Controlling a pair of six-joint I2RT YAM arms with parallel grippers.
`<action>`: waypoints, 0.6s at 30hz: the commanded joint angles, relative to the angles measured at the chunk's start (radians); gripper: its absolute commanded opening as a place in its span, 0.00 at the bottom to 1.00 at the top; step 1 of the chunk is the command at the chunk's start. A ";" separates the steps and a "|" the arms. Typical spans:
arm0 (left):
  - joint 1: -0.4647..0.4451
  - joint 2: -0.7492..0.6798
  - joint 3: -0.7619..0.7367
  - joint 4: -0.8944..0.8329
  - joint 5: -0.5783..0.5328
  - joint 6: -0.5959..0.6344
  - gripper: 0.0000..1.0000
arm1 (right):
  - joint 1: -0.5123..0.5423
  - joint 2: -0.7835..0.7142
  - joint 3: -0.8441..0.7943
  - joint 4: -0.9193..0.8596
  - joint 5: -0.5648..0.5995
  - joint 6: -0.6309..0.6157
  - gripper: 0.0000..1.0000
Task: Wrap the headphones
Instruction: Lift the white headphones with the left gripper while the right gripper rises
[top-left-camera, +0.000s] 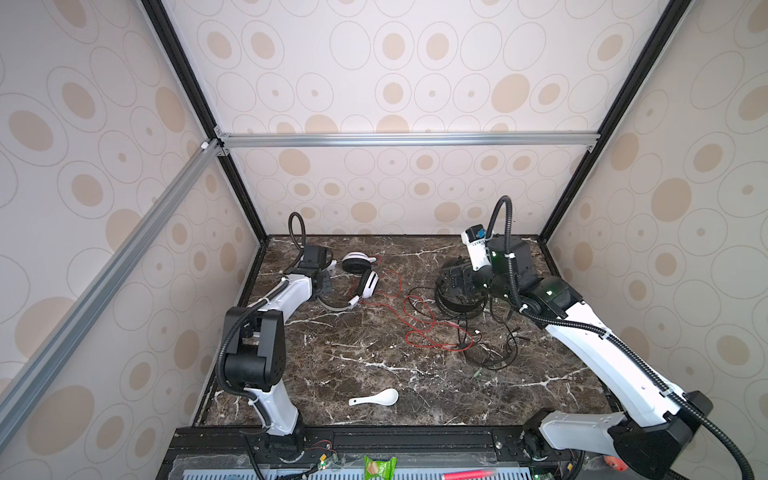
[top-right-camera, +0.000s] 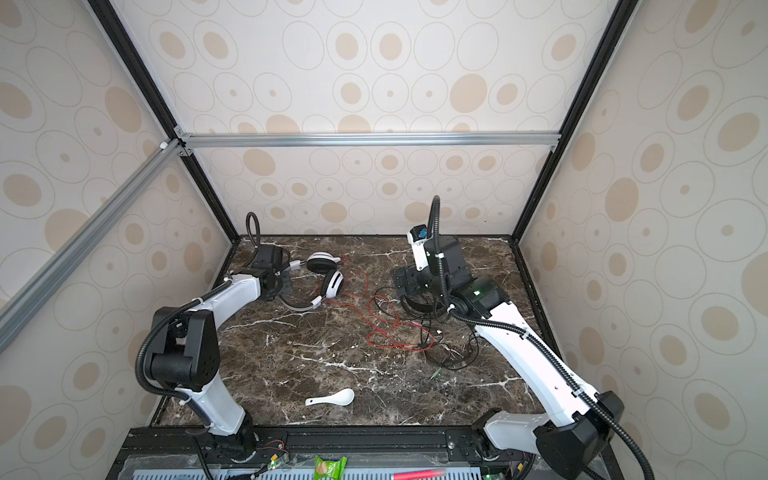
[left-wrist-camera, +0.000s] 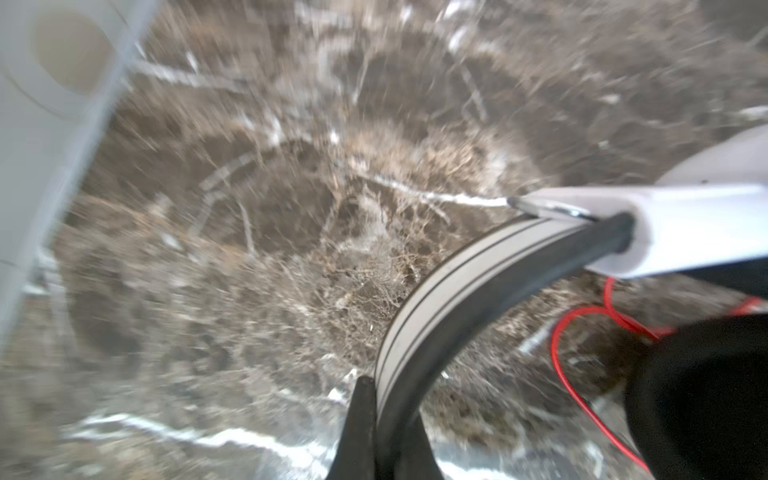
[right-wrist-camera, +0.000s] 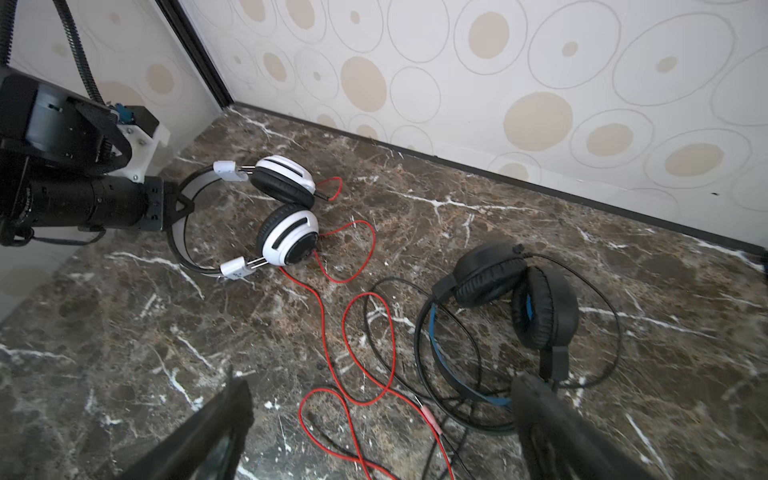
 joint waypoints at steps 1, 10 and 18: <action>-0.098 -0.113 0.132 -0.070 -0.074 0.096 0.00 | -0.109 -0.039 -0.057 0.157 -0.236 0.019 1.00; -0.234 -0.181 0.416 -0.327 -0.007 0.093 0.00 | -0.187 -0.057 -0.187 0.362 -0.484 -0.132 1.00; -0.250 -0.186 0.602 -0.435 0.149 0.189 0.00 | -0.205 -0.118 -0.200 0.286 -0.585 -0.324 1.00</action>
